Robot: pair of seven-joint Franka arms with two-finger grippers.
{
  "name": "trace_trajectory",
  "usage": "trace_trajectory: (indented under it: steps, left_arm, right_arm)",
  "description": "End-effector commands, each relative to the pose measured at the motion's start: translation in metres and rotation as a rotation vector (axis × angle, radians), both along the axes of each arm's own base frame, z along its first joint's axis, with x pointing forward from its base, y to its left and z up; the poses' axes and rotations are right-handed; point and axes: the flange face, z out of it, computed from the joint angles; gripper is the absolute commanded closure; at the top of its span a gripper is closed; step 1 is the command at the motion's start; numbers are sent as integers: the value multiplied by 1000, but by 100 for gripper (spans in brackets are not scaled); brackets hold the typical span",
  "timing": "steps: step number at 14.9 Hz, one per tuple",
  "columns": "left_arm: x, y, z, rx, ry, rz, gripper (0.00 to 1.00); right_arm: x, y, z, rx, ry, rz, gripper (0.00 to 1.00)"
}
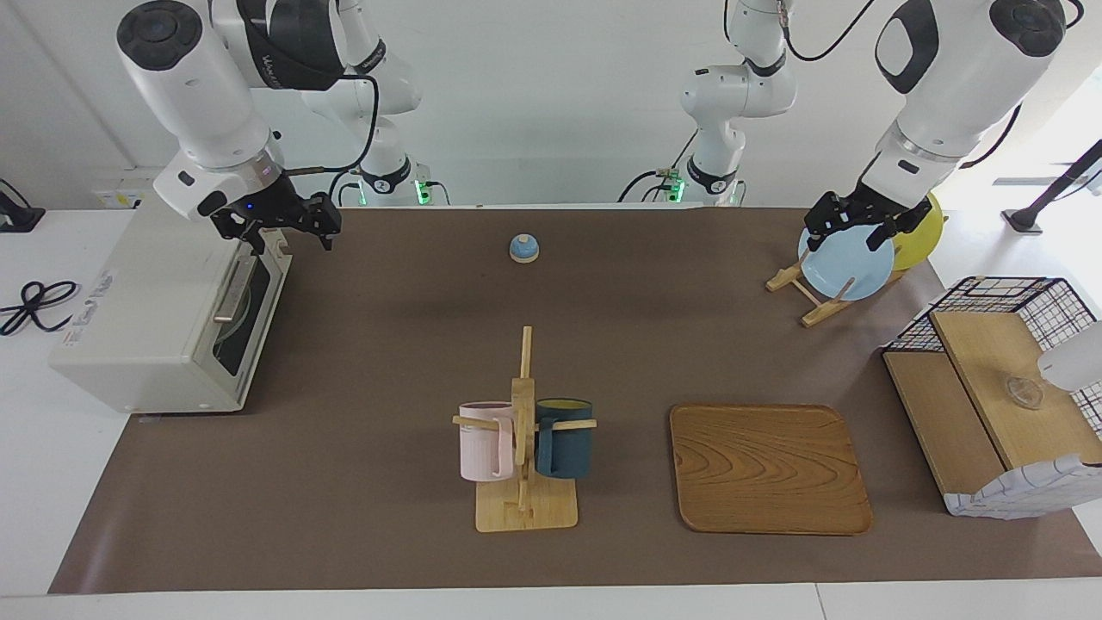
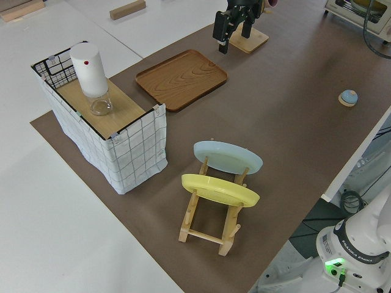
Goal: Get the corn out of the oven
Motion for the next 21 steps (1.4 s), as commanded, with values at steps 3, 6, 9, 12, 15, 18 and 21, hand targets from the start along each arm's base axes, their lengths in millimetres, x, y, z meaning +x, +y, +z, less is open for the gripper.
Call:
trace_trajectory:
  steps: [3,6,9,12,15,18,21]
  left_arm:
    - [-4,3,4,17,-10,-7,0]
    - [-4,3,4,17,-10,-7,0]
    - [-3,3,3,18,-8,-7,0]
    - [-3,3,3,17,-7,-7,0]
    - [-3,3,3,17,-7,-7,0]
    - [-3,3,3,17,-7,-7,0]
    - [-3,3,3,17,-7,-7,0]
  right_arm:
    - [-2,-5,0,10,-9,-14,0]
    - [-4,-13,-8,8,1,-15,0]
    - [-4,-30,-15,34,-36,122,67]
    - [-10,-55,-38,44,-40,187,100]
    - [-7,-79,-56,42,-61,193,100]
    - [-12,-91,-74,-12,-40,198,100]
    - [-16,-111,-91,-17,-50,228,100]
